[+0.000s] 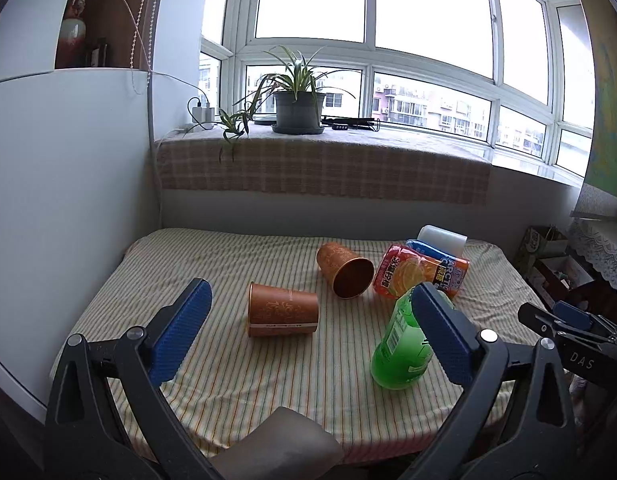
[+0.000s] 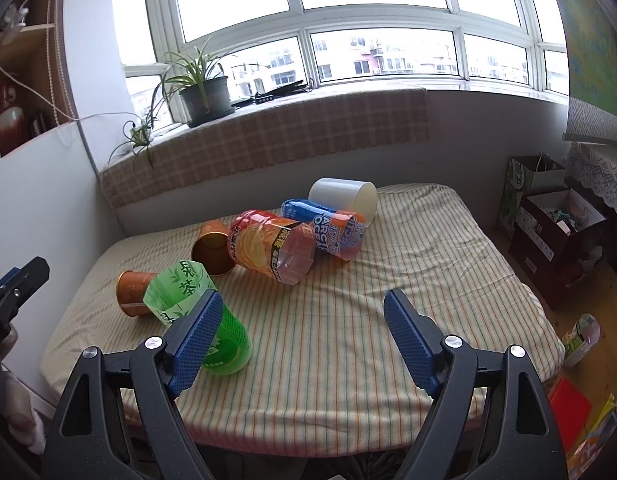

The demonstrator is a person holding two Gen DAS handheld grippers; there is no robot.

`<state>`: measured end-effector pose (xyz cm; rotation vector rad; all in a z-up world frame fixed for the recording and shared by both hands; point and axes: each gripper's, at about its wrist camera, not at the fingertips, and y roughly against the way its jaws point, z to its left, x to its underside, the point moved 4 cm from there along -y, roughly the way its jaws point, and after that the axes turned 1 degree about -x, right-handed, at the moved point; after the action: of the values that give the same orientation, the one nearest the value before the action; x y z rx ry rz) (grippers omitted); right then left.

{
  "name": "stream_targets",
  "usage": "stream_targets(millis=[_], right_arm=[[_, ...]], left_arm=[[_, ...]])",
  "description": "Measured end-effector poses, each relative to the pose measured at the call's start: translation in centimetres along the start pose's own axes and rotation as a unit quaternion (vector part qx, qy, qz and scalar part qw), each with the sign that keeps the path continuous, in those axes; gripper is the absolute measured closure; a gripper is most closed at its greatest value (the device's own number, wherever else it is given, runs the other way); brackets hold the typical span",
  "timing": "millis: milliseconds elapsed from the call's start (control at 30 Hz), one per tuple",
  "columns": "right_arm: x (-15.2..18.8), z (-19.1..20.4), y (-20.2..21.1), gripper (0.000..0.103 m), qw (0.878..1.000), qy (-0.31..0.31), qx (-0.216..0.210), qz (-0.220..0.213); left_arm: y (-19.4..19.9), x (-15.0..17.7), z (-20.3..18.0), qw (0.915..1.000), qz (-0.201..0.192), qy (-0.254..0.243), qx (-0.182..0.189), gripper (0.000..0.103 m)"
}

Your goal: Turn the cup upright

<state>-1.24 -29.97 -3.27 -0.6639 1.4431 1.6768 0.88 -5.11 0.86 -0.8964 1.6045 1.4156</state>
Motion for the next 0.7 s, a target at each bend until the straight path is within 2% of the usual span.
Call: stream_targets(millis=[700], right_arm=[[0.35,0.15,-0.99,0.021,1.0,-0.003,-0.003,0.017]], left_arm=[[-0.27,-0.15,0.66,0.9999,0.001,0.006,-0.01,0.001]])
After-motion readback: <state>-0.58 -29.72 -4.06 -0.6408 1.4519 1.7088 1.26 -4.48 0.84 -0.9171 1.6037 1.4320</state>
